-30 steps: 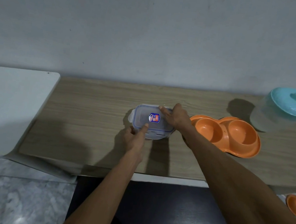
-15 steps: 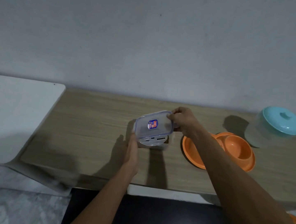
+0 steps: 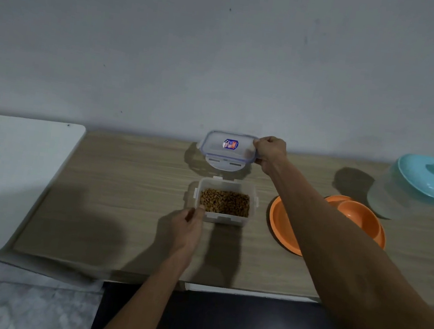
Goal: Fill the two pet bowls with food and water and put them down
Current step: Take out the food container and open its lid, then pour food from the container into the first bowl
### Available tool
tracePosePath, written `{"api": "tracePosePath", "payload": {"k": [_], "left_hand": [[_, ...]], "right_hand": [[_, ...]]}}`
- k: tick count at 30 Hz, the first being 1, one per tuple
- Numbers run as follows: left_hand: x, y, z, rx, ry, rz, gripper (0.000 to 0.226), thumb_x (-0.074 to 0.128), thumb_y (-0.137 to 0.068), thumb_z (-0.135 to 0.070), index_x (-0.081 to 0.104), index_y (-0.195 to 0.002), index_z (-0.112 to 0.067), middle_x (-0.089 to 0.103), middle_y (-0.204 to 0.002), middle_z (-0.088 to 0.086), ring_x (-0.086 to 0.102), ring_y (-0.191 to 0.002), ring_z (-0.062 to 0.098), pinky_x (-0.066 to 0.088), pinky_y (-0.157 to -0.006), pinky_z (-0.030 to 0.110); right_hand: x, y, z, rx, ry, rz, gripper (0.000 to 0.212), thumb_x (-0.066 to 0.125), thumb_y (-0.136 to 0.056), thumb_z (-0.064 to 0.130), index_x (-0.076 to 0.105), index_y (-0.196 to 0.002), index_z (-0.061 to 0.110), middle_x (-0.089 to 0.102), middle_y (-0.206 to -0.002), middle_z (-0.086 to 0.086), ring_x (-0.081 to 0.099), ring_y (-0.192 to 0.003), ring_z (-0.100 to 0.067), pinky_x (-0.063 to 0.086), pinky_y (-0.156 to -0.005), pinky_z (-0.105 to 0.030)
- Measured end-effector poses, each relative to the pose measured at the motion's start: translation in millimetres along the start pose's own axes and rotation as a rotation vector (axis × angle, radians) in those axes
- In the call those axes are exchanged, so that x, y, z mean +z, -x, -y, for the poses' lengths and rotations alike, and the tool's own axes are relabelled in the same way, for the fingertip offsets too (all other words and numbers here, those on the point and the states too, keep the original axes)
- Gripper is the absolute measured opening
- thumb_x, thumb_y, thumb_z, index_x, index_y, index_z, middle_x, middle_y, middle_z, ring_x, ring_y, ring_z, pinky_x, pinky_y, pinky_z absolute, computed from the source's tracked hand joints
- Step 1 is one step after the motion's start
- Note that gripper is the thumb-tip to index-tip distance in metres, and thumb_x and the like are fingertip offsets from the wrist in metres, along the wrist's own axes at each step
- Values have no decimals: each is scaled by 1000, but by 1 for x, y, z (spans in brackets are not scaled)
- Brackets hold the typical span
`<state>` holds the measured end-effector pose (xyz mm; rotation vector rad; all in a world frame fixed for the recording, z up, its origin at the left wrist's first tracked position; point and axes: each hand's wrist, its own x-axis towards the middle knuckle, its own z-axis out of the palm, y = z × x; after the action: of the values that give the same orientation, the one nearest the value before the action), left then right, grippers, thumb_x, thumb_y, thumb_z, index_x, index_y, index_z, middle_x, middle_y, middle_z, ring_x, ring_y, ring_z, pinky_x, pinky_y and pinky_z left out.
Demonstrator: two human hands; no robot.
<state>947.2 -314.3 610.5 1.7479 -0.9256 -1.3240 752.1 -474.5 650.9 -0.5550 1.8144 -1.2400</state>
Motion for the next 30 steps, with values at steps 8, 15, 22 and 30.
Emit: {"api": "tracePosePath", "payload": {"k": [8,15,22,30], "left_hand": [[1,-2,0,13,-7,-21,25,58,-98,-26,70,-89,-6,50,-61,0,42,-55,10,33,-51,23],[1,-3,-1,25,-25,-55,26,62,-95,-27,71,-88,-4,53,-62,0,45,-56,11,35,-44,17],[-2,4,-7,12,-7,-28,20,60,-96,-29,71,-94,-13,63,-74,-1,57,-71,14,42,-57,22],[-5,4,-5,2,-66,-25,30,58,-97,-33,72,-110,-10,64,-80,-2,54,-69,9,40,-56,24]], "right_hand": [[10,-30,-44,-23,178,-105,4,67,-86,12,70,-89,11,66,-96,-11,61,-89,-25,54,-75,-31],[9,-29,-58,-81,505,-16,26,60,-83,26,75,-97,10,71,-107,-16,67,-100,-35,58,-86,-45],[-28,40,-55,-113,597,105,50,50,-84,44,69,-96,-1,70,-100,-20,67,-93,-37,56,-75,-43],[-40,77,-73,34,556,269,37,55,-92,28,59,-108,-5,68,-99,-22,70,-69,-37,61,-54,-48]]}}
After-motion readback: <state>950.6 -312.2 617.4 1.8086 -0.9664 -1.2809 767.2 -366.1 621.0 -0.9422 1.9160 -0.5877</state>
